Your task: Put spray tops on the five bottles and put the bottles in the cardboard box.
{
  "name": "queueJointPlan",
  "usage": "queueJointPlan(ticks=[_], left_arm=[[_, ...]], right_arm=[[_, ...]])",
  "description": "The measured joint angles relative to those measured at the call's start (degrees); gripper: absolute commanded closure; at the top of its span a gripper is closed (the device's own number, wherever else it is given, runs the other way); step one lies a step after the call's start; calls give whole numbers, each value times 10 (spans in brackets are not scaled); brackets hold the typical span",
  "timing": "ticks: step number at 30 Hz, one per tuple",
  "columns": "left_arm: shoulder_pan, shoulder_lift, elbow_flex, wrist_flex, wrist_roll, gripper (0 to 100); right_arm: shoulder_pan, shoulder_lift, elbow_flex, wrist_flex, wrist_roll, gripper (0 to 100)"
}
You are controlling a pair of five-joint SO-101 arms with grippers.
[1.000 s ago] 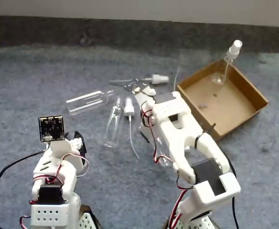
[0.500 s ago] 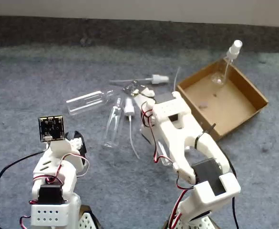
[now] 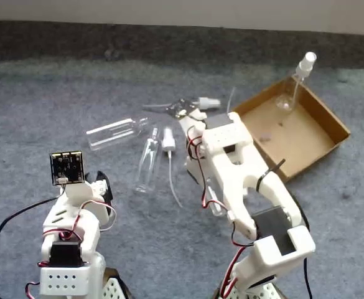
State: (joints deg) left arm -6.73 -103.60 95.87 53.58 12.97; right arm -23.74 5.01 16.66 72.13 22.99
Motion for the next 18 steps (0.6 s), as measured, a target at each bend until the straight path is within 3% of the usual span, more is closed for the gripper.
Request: queueJointPlan(ticks=[13, 18], left_arm=[[0, 0, 0, 0, 0, 995], [0, 0, 0, 0, 0, 995]], right_arm=[[1, 0, 0, -27, -2, 706], [1, 63, -3, -27, -5, 706]])
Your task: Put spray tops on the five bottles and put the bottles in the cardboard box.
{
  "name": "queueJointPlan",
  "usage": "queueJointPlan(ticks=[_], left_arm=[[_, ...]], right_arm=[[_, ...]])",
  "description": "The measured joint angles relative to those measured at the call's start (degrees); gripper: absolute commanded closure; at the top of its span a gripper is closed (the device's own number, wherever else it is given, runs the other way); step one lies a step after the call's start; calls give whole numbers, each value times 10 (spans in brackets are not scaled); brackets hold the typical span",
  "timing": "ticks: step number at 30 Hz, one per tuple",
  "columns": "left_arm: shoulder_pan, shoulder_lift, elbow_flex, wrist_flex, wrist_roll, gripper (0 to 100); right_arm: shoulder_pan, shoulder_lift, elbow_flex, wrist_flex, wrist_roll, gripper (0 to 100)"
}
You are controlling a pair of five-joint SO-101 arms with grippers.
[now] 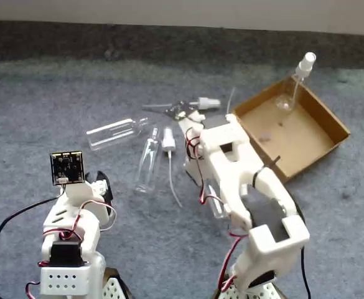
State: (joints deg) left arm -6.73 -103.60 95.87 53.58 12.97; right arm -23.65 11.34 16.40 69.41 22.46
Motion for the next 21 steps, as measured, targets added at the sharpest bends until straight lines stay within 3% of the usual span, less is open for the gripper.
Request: queueJointPlan(ticks=[8, 14, 17, 21], left_arm=[[0, 0, 0, 0, 0, 995], [0, 0, 0, 0, 0, 995], [0, 0, 0, 0, 0, 995], [0, 0, 0, 0, 0, 995]], right_arm=[[1, 41, -34, 0, 0, 707], [1, 41, -36, 0, 0, 809], [2, 41, -36, 0, 0, 806], [2, 40, -36, 0, 0, 724]])
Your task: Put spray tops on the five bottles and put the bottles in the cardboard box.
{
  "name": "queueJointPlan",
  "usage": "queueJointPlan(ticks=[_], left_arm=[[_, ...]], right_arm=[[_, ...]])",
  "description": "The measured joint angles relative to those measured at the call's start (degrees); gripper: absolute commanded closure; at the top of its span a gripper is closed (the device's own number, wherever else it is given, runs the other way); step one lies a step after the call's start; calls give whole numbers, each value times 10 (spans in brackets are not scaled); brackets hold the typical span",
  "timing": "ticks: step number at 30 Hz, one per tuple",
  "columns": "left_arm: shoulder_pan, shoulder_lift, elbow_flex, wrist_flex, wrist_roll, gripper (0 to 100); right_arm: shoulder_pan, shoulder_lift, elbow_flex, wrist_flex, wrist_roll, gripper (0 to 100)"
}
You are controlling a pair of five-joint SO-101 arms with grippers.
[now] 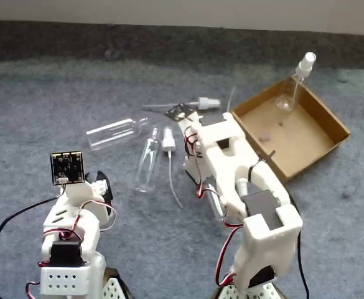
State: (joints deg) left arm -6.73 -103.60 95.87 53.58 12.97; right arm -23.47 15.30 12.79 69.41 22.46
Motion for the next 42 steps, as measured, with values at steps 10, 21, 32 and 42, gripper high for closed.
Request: queueJointPlan(ticks=[10, 21, 32, 42], left_arm=[[0, 0, 0, 0, 0, 995], [0, 0, 0, 0, 0, 995], [0, 0, 0, 0, 0, 995], [0, 0, 0, 0, 0, 995]], right_arm=[[0, -56, 0, 9, 0, 687], [0, -60, 0, 27, 0, 687], [0, -21, 0, 29, 0, 842], [0, -21, -2, 57, 0, 898]])
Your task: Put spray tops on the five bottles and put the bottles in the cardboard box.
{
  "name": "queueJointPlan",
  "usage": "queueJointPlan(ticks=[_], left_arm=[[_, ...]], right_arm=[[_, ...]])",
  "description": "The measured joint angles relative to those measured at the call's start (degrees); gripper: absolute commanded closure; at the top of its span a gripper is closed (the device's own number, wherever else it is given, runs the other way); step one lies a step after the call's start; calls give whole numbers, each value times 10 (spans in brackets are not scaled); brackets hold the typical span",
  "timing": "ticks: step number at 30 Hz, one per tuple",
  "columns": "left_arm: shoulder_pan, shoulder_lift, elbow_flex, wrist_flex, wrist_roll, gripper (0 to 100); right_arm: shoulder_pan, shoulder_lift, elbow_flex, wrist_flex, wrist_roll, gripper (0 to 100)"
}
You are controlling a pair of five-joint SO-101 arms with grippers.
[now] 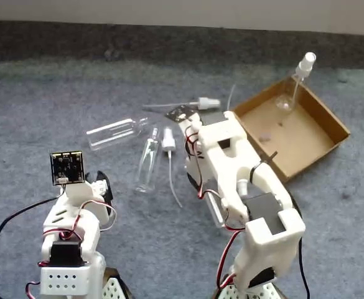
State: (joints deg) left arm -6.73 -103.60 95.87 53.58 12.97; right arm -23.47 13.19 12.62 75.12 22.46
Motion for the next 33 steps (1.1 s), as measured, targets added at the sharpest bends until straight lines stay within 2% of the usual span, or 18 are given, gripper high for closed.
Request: queueJointPlan(ticks=[5, 13, 22, 33], left_arm=[[0, 0, 0, 0, 0, 995], [0, 0, 0, 0, 0, 995], [0, 0, 0, 0, 0, 995], [0, 0, 0, 0, 0, 995]], right_arm=[[0, -25, -29, 40, 0, 898], [1, -182, -33, 78, 0, 898], [3, -373, 57, 79, 0, 898], [3, -622, 312, -88, -8, 898]])
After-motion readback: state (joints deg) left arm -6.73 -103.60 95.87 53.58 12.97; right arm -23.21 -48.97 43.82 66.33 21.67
